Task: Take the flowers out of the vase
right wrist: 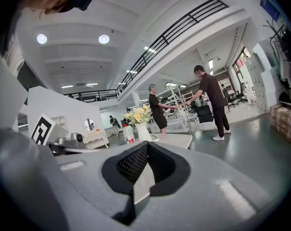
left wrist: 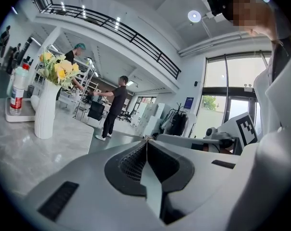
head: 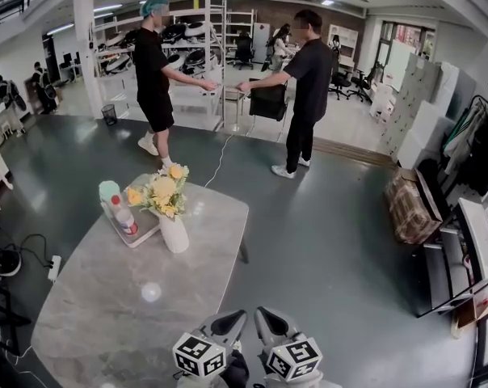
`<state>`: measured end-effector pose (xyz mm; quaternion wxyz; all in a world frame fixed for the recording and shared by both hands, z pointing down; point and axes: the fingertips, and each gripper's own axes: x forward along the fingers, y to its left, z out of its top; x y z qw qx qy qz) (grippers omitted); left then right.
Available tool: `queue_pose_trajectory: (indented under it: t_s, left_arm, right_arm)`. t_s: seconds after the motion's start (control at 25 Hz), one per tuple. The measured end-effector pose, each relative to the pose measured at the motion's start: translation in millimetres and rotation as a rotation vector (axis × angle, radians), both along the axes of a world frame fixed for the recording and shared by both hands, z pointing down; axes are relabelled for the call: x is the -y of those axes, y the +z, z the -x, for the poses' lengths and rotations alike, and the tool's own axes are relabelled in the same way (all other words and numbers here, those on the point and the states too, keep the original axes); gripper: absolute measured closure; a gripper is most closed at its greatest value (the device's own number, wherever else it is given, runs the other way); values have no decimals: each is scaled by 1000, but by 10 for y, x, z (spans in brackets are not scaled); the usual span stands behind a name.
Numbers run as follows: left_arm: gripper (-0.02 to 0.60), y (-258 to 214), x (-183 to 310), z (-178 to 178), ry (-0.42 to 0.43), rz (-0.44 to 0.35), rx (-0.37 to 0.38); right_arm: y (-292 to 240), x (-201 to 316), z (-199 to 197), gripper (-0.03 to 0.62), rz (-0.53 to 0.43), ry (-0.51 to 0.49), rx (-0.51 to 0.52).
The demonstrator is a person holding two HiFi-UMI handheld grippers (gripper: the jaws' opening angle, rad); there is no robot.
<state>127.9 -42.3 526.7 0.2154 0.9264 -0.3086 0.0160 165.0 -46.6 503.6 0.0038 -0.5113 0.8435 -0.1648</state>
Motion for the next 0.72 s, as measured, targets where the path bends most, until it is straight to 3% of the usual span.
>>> queue_pose_trajectory:
  t_s: [0.44,0.72]
  left_arm:
    - [574,-90,1010,338,-73,-9,-5]
    - [574,-40,1562,731,-163,-15,-43]
  right_arm:
    - [-36,1004,336,594,-3,-74,-20]
    - [36,1592,726,594,-19,-135,-21]
